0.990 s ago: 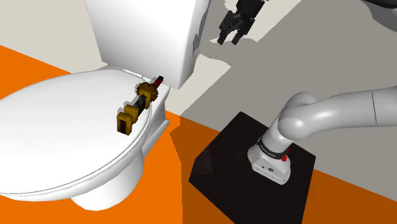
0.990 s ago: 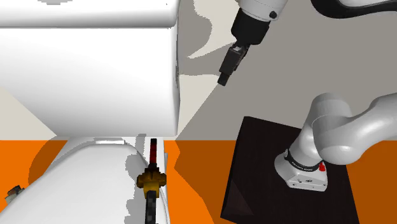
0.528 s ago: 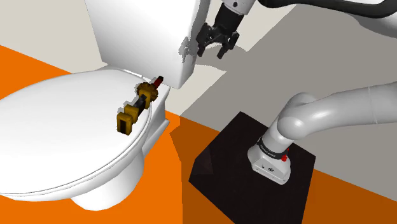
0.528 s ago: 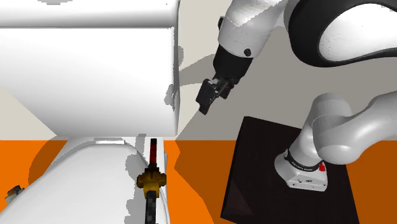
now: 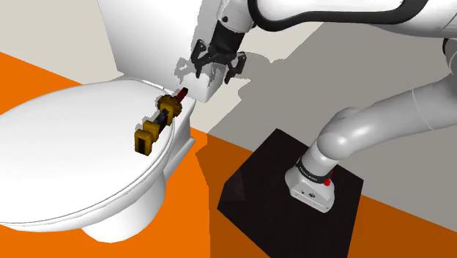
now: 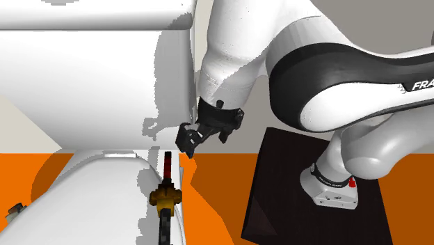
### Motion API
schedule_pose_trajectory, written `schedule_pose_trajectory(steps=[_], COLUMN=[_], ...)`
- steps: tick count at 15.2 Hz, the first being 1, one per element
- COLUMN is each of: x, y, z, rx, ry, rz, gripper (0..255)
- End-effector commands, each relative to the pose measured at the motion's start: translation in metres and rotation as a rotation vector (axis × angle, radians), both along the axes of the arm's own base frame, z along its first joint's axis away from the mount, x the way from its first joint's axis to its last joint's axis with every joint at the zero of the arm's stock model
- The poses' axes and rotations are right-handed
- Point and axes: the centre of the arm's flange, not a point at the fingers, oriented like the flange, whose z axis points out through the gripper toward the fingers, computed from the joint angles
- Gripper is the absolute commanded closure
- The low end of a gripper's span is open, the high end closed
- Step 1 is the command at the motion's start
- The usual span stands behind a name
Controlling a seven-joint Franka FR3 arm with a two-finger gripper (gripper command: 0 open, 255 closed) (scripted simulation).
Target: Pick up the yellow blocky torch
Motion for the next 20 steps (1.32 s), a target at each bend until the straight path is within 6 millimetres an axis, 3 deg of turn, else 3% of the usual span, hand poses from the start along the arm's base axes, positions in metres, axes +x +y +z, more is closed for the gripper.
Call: schedule_pose_trajectory(steps=[1, 9, 17, 19, 20], x=[0.016, 0.084, 0.088, 0.088, 0.088], y=[0.023, 0.097, 0.100, 0.100, 0.099], z=[-0.008, -0.045, -0.087, -0.087, -0.087], rx=[0.015, 0.065, 0.067, 0.067, 0.067], ry=[0.014, 0.067, 0.070, 0.070, 0.070], rz=[-0.069, -0.324, -0.336, -0.336, -0.336], gripper=[0, 0, 0, 0, 255])
